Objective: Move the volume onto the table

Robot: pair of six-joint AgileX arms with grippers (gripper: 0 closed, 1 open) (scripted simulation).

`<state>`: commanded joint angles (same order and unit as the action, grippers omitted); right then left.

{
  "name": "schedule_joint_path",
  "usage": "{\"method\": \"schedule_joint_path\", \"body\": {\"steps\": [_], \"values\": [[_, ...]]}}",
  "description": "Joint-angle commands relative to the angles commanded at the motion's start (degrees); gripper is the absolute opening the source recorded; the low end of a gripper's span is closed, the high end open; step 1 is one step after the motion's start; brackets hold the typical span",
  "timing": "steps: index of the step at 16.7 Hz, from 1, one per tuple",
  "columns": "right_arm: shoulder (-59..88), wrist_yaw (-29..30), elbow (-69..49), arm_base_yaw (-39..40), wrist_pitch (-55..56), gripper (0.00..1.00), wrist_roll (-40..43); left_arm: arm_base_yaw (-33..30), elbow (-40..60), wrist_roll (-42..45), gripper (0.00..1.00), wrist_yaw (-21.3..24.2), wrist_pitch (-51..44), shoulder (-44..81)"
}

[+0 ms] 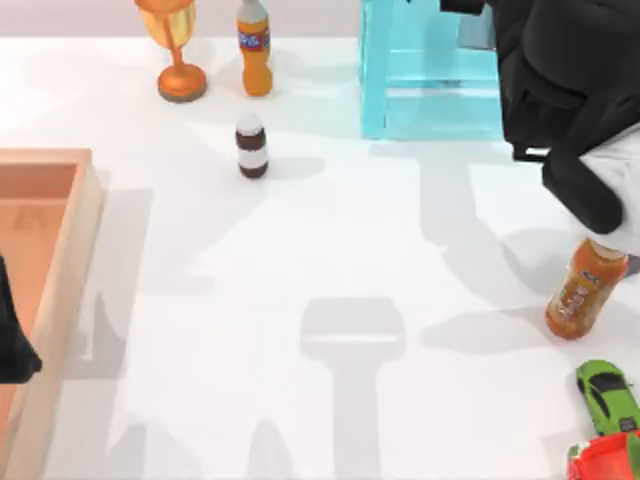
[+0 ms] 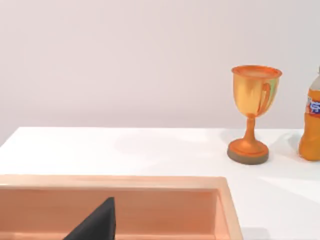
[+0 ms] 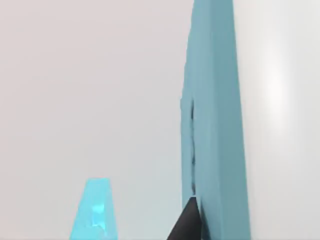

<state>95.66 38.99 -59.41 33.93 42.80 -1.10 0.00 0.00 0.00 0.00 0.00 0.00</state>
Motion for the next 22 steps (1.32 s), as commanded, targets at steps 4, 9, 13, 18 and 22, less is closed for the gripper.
{"method": "schedule_joint_path", "body": {"steps": [4, 9, 13, 18, 22], "values": [[-7.9, 2.9, 7.8, 4.7, -6.5, 0.0, -0.2, 0.0, 0.0, 0.0, 1.0, 0.0, 0.0, 0.0], [-8.1, 3.1, 8.4, 5.0, -7.1, 0.0, -0.4, 0.0, 0.0, 0.0, 1.0, 0.0, 0.0, 0.0], [-6.2, 4.3, 7.6, 7.6, -7.0, 0.0, 3.6, 0.0, 0.0, 0.0, 1.0, 0.0, 0.0, 0.0], [1.1, 9.1, 6.0, 17.0, -7.8, 0.0, 21.7, 0.0, 0.0, 0.0, 1.0, 0.0, 0.0, 0.0], [7.9, 13.0, 5.6, 26.5, -9.8, 0.0, 43.6, 0.0, 0.0, 0.0, 1.0, 0.0, 0.0, 0.0]]}}
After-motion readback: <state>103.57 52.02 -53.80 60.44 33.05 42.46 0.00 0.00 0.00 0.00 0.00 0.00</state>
